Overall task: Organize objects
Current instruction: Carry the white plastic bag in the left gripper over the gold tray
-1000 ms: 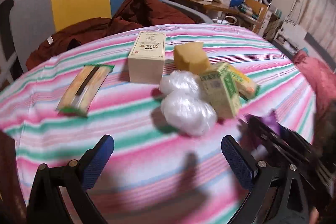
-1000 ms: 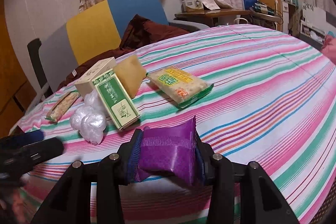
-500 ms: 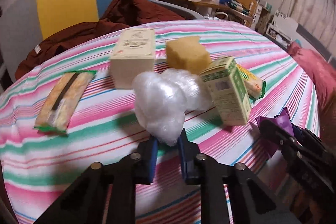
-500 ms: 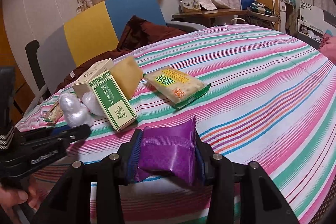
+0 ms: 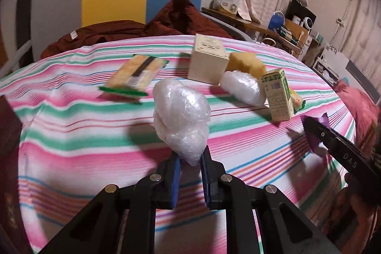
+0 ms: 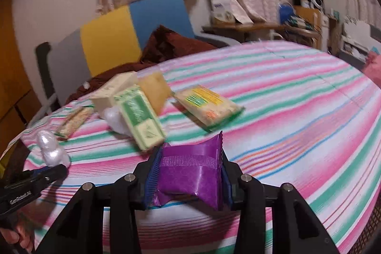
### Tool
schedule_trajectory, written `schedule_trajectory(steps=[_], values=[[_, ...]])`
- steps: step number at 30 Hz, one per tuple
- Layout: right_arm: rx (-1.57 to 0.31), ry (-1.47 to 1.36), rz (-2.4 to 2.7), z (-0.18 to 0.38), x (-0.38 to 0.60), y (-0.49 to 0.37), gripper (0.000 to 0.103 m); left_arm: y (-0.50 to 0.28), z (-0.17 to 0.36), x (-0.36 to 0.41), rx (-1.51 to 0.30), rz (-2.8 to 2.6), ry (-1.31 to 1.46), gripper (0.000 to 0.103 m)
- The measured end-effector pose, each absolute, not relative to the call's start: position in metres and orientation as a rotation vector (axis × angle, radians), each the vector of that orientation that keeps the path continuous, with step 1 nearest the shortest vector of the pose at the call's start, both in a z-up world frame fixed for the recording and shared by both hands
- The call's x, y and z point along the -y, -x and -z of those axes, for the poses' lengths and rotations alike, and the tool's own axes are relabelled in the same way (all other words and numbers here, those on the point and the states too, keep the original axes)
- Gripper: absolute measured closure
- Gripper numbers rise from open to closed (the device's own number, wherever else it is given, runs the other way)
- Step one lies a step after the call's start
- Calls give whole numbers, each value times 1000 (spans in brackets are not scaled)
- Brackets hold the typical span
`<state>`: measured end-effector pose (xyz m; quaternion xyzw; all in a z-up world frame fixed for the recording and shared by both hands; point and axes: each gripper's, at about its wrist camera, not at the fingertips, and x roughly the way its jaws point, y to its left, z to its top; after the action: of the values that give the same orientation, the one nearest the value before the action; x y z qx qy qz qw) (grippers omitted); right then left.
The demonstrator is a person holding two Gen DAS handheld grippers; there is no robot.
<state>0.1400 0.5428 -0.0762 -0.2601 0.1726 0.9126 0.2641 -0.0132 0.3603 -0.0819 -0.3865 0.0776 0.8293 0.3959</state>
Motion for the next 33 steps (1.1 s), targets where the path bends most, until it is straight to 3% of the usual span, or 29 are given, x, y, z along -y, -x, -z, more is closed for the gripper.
schedule_trajectory(steps=[9,33], values=[[-242,796,-2493,74,-516,-116,59,-2,72,-306,-116,-2138,961,87],[-102,834,-2506,76,-496,-107,59,-17,27,-145,114,-2263,975,87]])
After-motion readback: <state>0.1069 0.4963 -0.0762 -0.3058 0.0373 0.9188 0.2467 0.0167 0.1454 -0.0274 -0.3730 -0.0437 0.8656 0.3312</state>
